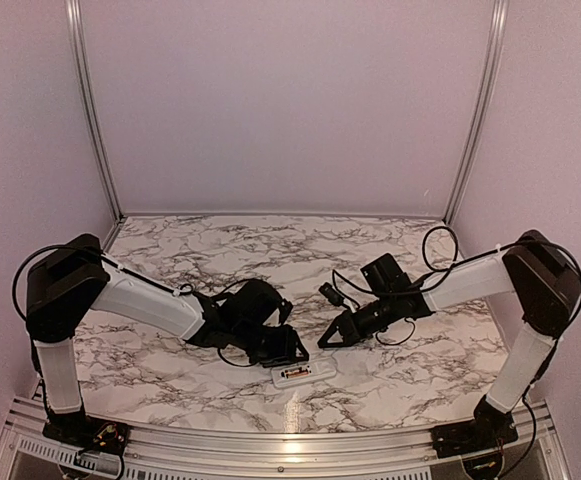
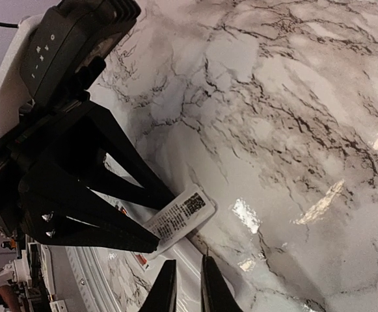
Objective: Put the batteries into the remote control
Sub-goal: Pick up the battery cover from the center of the board.
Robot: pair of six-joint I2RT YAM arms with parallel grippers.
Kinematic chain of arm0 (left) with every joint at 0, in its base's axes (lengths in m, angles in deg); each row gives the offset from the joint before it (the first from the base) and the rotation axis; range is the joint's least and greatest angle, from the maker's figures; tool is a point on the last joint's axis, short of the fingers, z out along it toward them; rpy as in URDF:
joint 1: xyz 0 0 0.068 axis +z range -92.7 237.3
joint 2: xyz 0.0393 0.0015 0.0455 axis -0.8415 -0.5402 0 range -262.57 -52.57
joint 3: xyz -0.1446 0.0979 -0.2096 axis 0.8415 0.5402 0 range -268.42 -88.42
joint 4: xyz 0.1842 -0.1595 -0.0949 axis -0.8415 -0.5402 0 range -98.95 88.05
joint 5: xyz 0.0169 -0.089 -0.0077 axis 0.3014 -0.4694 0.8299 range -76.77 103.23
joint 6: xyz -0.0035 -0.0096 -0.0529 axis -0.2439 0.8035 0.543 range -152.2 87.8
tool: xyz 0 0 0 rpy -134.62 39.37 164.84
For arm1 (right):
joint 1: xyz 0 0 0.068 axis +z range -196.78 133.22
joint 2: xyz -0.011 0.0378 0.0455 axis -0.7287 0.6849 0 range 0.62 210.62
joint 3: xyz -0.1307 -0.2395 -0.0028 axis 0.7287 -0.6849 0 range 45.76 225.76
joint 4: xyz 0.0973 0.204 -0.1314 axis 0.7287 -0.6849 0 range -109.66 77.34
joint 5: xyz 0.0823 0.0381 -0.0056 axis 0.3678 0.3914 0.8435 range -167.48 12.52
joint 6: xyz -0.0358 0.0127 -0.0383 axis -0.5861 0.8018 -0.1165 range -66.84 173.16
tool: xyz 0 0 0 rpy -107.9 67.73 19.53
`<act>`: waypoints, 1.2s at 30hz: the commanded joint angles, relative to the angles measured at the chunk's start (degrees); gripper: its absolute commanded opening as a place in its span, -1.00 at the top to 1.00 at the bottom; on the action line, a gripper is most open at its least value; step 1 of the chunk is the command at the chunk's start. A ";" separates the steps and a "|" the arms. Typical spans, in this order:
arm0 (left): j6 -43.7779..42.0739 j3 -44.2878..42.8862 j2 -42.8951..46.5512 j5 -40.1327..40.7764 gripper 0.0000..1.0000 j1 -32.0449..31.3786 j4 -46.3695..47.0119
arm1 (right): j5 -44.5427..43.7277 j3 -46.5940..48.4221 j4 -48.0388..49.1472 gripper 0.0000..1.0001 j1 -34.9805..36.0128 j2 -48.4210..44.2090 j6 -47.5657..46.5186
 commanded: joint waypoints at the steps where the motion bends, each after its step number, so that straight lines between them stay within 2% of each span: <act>1: 2.68 1.60 -2.65 -3.31 0.32 -0.11 4.89 | -0.47 2.65 0.77 0.76 0.77 2.77 0.05; 7: 4.16 2.93 -2.81 -4.22 0.47 0.32 8.71 | 0.07 3.78 1.22 0.85 1.56 5.78 0.17; 15: 5.29 4.79 -1.68 -4.70 0.88 1.27 12.97 | 0.80 4.18 1.33 0.84 1.60 6.30 0.39; 17: 5.40 5.18 -1.19 -4.91 0.99 1.38 13.68 | 0.81 4.07 1.29 0.80 1.51 5.85 0.49; 20: 5.29 5.94 0.25 -4.78 1.00 1.54 14.34 | 0.85 3.71 1.63 0.70 1.07 4.13 1.09; 24: 3.71 6.74 3.00 -5.18 1.00 1.78 14.92 | 3.02 2.08 2.94 0.43 -1.09 -0.53 2.08; 27: -0.68 6.70 5.50 -7.34 1.00 2.51 12.48 | 4.06 0.62 2.91 0.27 -3.48 -5.71 1.31; 30: -9.79 7.05 9.19 -12.63 1.00 3.29 10.39 | 4.47 -0.44 1.87 0.18 -4.62 -11.66 -1.05; 34: -28.84 3.28 14.55 -16.11 1.00 3.49 -5.06 | 7.39 -1.62 1.71 0.14 -4.65 -16.59 -2.35; 36: -34.90 1.54 16.30 -17.56 1.00 3.49 -10.98 | 10.38 -2.78 3.93 0.14 -4.53 -18.30 -1.51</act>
